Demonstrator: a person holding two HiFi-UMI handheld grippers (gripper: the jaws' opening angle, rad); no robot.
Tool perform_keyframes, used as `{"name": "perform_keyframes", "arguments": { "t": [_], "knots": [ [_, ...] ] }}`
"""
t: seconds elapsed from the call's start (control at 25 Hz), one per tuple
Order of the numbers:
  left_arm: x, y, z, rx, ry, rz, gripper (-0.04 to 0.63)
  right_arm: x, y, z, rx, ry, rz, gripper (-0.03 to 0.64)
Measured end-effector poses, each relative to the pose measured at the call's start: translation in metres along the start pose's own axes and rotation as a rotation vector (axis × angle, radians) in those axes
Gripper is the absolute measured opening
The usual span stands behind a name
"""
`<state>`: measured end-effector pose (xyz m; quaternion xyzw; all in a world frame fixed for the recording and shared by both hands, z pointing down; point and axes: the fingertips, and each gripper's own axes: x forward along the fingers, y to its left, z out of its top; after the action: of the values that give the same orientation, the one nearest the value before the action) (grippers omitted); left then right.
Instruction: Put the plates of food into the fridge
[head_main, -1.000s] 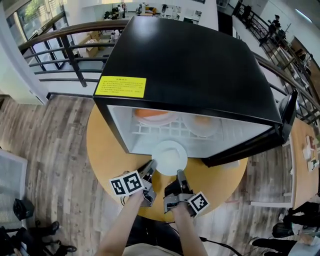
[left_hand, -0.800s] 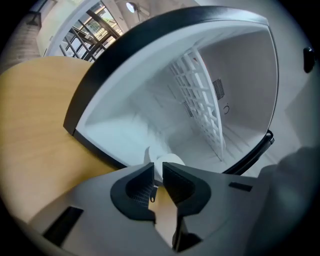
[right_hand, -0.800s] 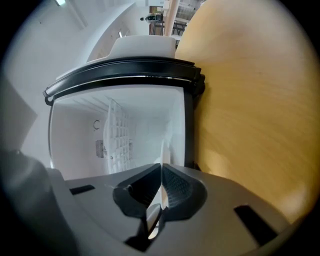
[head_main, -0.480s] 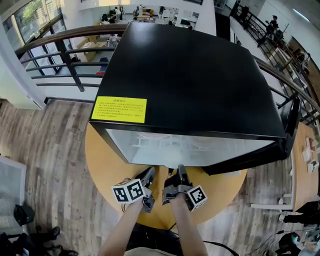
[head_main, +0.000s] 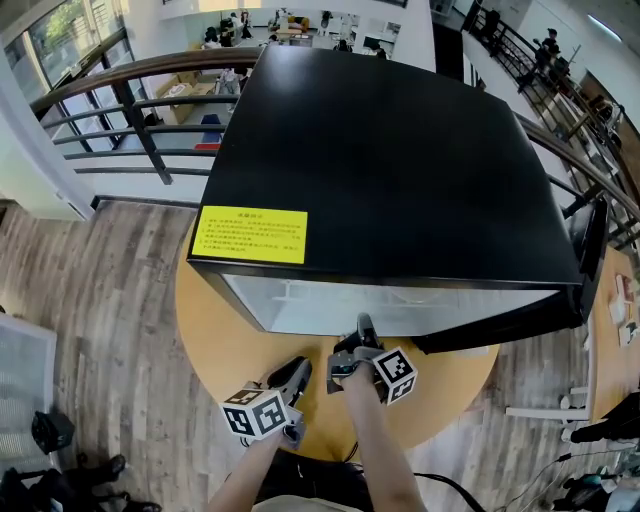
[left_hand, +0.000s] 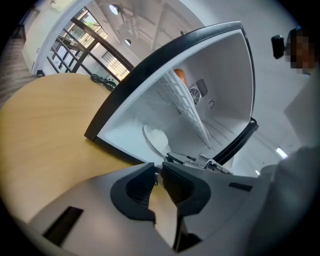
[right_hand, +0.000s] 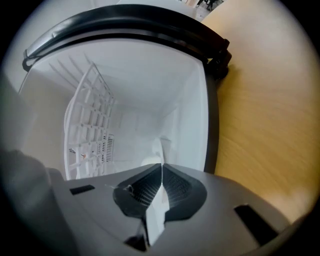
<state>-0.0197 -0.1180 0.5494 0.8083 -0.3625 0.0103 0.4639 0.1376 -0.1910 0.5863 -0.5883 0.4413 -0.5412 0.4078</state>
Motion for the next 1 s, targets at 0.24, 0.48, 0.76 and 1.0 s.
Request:
{"name": "perform_keyframes", "arguments": {
  "t": [0.24,0.48,0.76,1.0],
  "knots": [
    [-0.006,0.008,0.006,0.014,-0.014,0.017,0.036,0.005,0.000,-0.001,-0.080,0.021,-0.157,0.022],
    [-0.016,0.007,0.019,0.115,-0.066,0.033,0.035,-0.004,0.010,-0.001,-0.314,0.019,-0.170,0.132],
    [-0.031,-0.015,0.043,0.284,-0.182,0.067,0.035,-0.060,0.061,0.010,-0.872,-0.076,0.035,0.123],
    [-0.070,-0.090,0.072,0.473,-0.384,0.112,0.008,-0.147,0.135,0.003,-1.270,-0.107,0.244,0.013]
  ]
}}
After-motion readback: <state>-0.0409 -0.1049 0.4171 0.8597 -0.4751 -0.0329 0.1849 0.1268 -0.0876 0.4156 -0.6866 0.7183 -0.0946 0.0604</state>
